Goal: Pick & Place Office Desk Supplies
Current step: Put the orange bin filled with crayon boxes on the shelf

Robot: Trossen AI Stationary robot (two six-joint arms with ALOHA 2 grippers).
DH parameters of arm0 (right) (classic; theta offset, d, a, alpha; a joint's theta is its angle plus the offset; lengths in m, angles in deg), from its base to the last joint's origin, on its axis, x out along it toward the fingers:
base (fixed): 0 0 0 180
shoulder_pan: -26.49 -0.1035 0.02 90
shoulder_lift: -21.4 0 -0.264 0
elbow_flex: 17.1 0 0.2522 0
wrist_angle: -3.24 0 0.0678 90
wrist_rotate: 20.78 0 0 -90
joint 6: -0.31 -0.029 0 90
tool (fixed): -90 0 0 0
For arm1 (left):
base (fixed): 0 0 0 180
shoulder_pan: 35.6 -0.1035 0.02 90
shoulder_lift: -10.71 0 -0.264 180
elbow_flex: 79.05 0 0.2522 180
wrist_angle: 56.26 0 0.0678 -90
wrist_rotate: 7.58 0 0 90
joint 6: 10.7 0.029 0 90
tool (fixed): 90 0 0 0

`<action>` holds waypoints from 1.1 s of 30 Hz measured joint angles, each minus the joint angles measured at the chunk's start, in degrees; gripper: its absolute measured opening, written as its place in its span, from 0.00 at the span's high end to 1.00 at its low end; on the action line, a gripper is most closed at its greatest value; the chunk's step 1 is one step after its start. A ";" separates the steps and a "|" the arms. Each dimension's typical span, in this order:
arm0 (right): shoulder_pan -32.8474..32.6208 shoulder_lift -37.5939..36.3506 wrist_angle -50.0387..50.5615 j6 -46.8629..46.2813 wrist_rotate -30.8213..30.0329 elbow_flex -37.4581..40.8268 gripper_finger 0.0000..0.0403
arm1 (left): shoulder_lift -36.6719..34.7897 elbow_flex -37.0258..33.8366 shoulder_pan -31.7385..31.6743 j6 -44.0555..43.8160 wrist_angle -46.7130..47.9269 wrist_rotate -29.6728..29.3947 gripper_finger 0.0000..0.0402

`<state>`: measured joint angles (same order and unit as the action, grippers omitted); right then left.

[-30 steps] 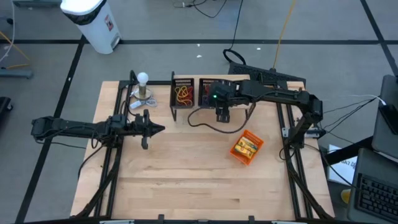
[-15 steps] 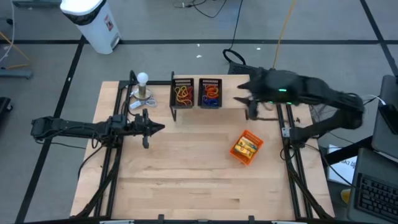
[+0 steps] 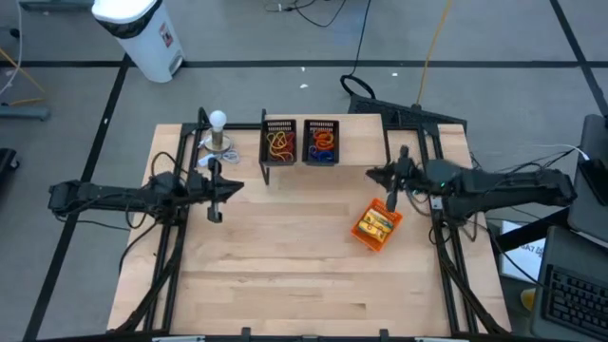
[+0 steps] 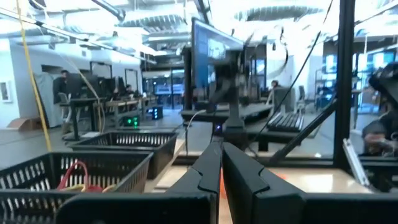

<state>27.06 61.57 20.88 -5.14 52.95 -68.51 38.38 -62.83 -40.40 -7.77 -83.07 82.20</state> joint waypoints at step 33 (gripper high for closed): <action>-3.39 -20.93 -37.11 3.61 -1.74 34.56 1.00 | -7.93 2.06 -8.74 -2.16 18.61 7.78 0.95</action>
<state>23.67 40.64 -16.23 -1.53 51.22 -33.95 30.46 -60.76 -49.14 -9.93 -64.46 89.98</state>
